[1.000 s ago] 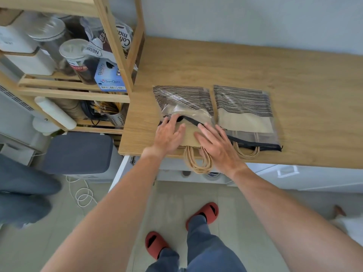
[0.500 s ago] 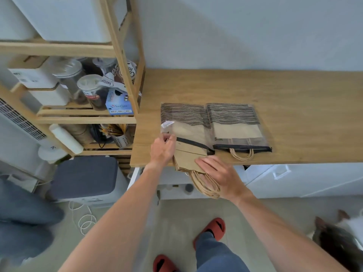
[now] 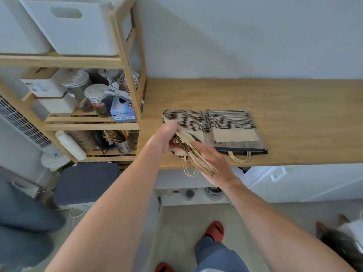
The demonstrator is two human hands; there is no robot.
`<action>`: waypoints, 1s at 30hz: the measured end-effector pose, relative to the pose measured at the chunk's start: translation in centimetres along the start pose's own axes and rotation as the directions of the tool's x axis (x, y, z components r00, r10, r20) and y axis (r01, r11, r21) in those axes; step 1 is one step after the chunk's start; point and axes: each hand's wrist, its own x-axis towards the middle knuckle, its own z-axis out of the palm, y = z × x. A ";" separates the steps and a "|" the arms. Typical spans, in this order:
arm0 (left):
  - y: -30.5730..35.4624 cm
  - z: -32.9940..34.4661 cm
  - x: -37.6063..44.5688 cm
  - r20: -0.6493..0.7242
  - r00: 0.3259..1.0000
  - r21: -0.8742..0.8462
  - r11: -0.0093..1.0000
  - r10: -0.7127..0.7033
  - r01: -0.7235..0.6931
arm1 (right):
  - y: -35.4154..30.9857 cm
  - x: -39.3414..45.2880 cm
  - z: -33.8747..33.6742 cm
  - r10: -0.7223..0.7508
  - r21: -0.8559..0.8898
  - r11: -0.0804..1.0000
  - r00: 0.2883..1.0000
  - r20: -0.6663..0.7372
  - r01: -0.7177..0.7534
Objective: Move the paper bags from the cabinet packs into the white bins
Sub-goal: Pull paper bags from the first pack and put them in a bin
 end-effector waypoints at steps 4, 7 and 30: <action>3.0 -1.4 1.3 -0.144 0.980 0.139 0.983 0.138 -0.118 | -0.5 3.0 0.9 0.103 0.084 0.989 0.979 0.178 -0.120; 6.5 -3.3 1.4 -0.129 0.987 0.255 0.965 0.098 -0.062 | 0.1 4.9 -1.3 0.197 0.091 0.963 0.890 0.412 -0.256; 4.1 5.4 15.8 -0.207 0.924 0.728 0.682 0.321 -0.074 | 11.5 21.7 3.7 0.535 0.482 -0.098 0.362 0.763 -0.871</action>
